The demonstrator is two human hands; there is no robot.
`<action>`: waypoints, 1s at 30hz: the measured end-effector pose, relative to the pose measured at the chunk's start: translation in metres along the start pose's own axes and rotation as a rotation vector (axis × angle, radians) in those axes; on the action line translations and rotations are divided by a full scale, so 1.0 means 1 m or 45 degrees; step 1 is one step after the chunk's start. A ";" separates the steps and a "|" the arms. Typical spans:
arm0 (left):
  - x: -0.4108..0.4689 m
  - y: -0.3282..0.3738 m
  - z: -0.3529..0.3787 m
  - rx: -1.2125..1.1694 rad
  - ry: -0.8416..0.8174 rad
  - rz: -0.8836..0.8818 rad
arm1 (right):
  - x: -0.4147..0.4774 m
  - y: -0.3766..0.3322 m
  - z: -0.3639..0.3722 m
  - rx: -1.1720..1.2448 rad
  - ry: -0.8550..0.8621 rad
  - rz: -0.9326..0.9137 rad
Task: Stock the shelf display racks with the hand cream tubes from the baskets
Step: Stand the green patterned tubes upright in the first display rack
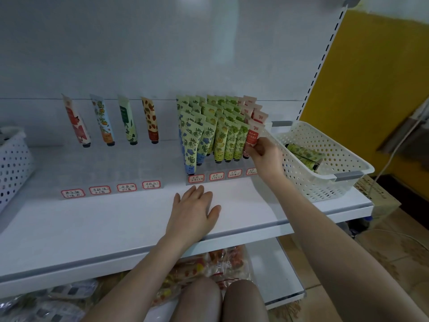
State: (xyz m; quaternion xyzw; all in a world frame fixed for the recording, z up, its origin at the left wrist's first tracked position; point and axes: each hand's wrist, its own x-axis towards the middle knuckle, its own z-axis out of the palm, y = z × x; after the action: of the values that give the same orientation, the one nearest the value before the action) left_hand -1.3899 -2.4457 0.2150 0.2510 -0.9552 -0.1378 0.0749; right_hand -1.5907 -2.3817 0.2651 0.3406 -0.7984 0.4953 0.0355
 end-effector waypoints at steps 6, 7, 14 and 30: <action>-0.001 0.001 -0.002 -0.001 0.004 -0.003 | 0.006 -0.006 -0.001 -0.008 0.004 0.006; -0.001 0.001 -0.002 -0.005 0.002 -0.004 | 0.006 -0.007 -0.001 -0.006 0.009 0.008; -0.003 0.002 -0.004 -0.006 -0.007 -0.015 | 0.003 -0.009 -0.002 -0.011 0.017 -0.023; -0.002 0.002 -0.004 -0.008 -0.014 -0.011 | 0.006 -0.005 -0.001 -0.081 0.072 -0.029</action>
State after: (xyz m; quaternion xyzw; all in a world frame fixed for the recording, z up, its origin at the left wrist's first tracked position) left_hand -1.3878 -2.4438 0.2187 0.2540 -0.9541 -0.1424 0.0698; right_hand -1.5928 -2.3855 0.2714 0.3343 -0.8084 0.4788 0.0743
